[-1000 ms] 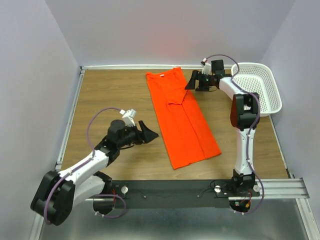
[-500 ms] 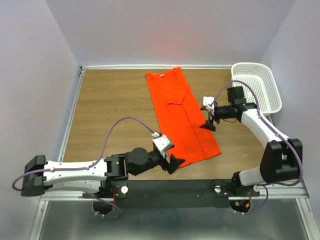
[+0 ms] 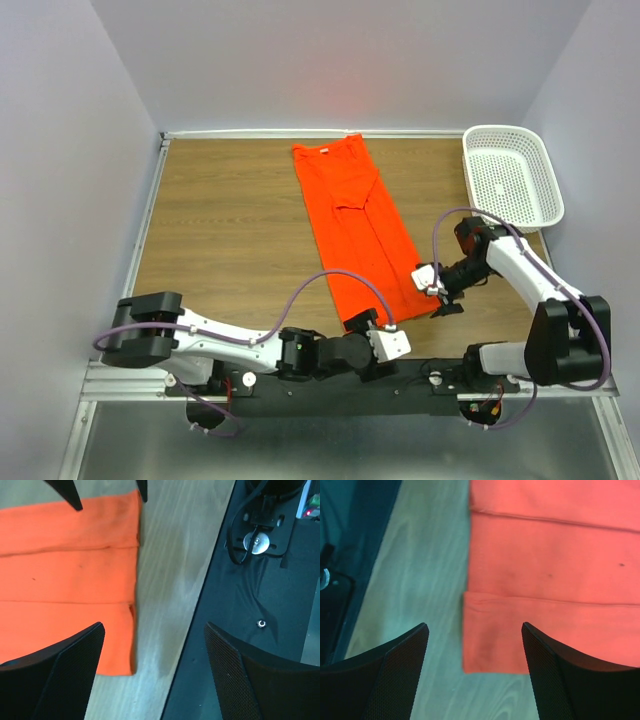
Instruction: Fold and stack the t-shirts
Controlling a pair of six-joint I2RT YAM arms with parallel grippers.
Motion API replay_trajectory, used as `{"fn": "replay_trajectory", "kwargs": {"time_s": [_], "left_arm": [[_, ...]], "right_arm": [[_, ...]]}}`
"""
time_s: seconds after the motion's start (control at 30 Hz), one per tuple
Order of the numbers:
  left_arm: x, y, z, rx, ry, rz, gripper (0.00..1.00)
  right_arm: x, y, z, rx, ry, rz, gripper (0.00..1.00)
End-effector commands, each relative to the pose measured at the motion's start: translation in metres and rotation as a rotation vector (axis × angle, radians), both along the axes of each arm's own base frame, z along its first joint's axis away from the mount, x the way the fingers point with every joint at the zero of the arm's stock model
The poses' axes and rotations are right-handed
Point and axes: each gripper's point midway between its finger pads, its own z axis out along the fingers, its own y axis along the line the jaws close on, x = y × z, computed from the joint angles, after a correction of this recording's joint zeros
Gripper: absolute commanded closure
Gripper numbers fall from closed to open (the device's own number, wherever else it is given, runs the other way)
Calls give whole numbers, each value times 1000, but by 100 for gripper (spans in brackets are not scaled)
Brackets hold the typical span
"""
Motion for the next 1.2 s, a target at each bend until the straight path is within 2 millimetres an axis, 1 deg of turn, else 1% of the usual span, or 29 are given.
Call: {"fn": "replay_trajectory", "kwargs": {"time_s": [0.0, 0.03, 0.13, 0.17, 0.2, 0.27, 0.33, 0.4, 0.43, 0.47, 0.53, 0.57, 0.6, 0.63, 0.67, 0.7, 0.73, 0.77, 0.8, 0.83, 0.87, 0.93, 0.97, 1.0, 1.03, 1.07, 1.1, 1.13, 1.17], "left_arm": [[-9, -9, -13, 40, 63, 10, 15], [-10, -10, -17, 51, 72, 20, 15], [3, -8, -32, 107, 98, 116, 19], [9, -7, -39, 127, 129, 157, 23], [9, -3, -45, 161, 137, 169, 31], [6, 8, -49, 212, 149, 178, 30], [1, 10, -36, 243, 142, 163, 27], [7, 18, -1, 306, 49, 179, 24], [14, 22, 14, 322, 1, 208, 17], [27, 26, 47, 325, -72, 260, 13], [36, 29, 75, 330, -147, 261, 2], [42, 32, 99, 296, -189, 261, 2], [43, 32, 111, 265, -199, 243, 2], [43, 34, 123, 230, -203, 225, 2], [44, 36, 157, 106, -178, 178, 2], [46, 39, 171, 36, -146, 145, 1], [44, 49, 216, -142, -134, 94, 2], [37, 52, 228, -212, -105, 0, 2], [31, 57, 219, -220, -101, -35, 2], [29, 63, 220, -233, -95, -43, 2], [28, 68, 206, -183, -80, -40, 3], [22, 67, 179, -80, -53, -26, 4], [26, 66, 152, 39, -94, 12, 5], [24, 67, 134, 125, -164, 3, 5], [3, 64, 121, 189, -242, -61, 2], [10, 64, 104, 279, -343, -25, 2], [9, 66, 85, 366, -437, -75, 2], [6, 63, 73, 399, -474, -102, 2], [2, 53, 61, 407, -486, -129, 2]], "right_arm": [[-21, -13, -10, -40, -69, 138, 20], [-21, -13, -12, -47, -68, 130, 21], [-14, -15, -17, -62, -68, 105, 27], [-12, -15, -18, -61, -54, 97, 29], [-10, -15, -17, -58, -55, 91, 29], [-2, -16, -16, -42, -58, 74, 29], [1, -17, -15, -37, -63, 75, 28], [7, -16, -13, -21, -67, 65, 28], [9, -16, -12, -12, -69, 58, 28], [14, -12, -10, 7, -68, 53, 27], [19, -9, -6, 25, -58, 34, 27], [20, -8, -4, 36, -47, 23, 27], [22, -7, -3, 38, -49, 22, 27], [23, -7, -3, 39, -50, 17, 27], [23, -8, -2, 36, -55, 19, 27], [22, -7, -2, 39, -63, 25, 27], [21, -8, -1, 35, -72, 29, 27], [20, -9, -1, 30, -76, 33, 27], [19, -10, -2, 30, -88, 51, 26], [14, -11, -5, 24, -85, 64, 25], [10, -14, -8, 6, -88, 83, 25], [5, -17, -13, -5, -94, 117, 24], [1, -20, -18, -21, -82, 125, 24], [2, -21, -22, -31, -83, 128, 24], [2, -22, -25, -39, -78, 127, 25], [6, -24, -29, -51, -87, 121, 25], [6, -25, -33, -60, -70, 112, 27], [7, -26, -35, -65, -69, 105, 27], [8, -26, -36, -69, -68, 103, 28]]}}
